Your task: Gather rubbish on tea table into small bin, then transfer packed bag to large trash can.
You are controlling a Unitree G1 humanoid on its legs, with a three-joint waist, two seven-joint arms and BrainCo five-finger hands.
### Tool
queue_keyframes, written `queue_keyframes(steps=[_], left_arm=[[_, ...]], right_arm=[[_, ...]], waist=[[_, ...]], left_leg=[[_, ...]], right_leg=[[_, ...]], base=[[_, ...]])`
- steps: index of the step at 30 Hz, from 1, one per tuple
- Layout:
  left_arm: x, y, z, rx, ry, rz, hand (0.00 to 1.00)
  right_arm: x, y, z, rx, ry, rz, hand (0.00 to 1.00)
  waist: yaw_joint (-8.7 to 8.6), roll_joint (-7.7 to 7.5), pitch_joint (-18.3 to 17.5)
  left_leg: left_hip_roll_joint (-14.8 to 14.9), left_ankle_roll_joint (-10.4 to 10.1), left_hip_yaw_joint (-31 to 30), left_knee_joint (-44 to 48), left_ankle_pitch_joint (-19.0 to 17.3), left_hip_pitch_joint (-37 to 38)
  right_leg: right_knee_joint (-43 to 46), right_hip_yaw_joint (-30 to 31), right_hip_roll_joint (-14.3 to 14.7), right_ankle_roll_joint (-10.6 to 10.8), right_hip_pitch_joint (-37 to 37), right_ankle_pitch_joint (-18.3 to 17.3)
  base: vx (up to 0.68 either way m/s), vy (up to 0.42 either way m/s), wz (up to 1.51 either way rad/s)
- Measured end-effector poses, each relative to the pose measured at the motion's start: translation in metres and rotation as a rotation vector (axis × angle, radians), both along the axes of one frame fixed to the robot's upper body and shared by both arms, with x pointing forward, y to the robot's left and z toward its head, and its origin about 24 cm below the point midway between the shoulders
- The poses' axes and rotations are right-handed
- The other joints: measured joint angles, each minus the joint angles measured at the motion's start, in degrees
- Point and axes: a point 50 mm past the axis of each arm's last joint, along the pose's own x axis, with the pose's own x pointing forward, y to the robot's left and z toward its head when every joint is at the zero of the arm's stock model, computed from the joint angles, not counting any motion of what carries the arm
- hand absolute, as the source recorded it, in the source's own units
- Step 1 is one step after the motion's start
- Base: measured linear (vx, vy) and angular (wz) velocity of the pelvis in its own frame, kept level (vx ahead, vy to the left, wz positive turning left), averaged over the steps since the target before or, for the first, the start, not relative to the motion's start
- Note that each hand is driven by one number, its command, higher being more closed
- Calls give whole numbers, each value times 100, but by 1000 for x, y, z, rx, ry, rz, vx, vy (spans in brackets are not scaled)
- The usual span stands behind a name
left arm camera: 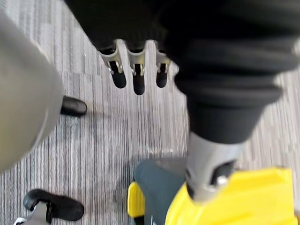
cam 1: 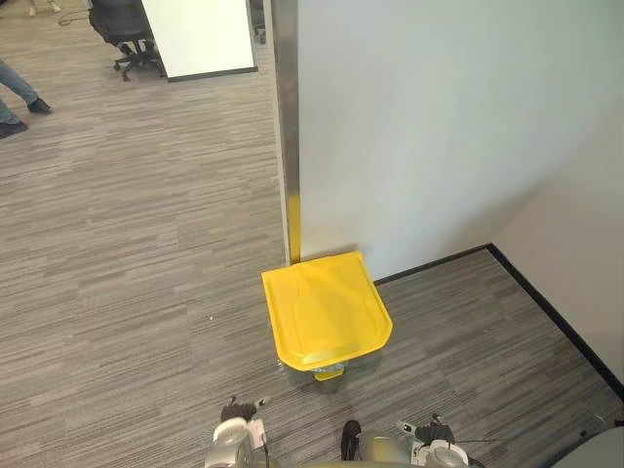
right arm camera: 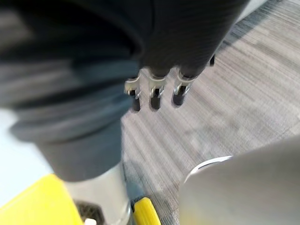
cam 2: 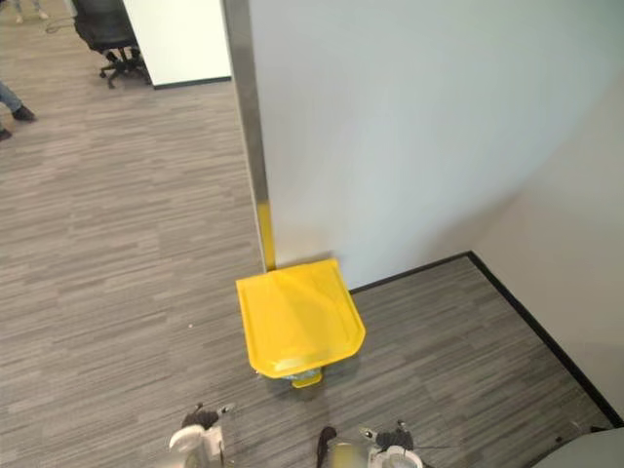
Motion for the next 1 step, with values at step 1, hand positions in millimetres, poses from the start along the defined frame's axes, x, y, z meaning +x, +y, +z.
queue_keyframes(steps=[1], left_arm=[[-1, 0, 0, -1, 3, -1, 0]], right_arm=[[1, -1, 0, 1, 2, -1, 0]], waist=[[-12, 25, 6]], left_leg=[[-33, -20, -39, -23, 32, 2]], right_leg=[[-134, -8, -33, 50, 85, 96]], base=[[14, 90, 10]])
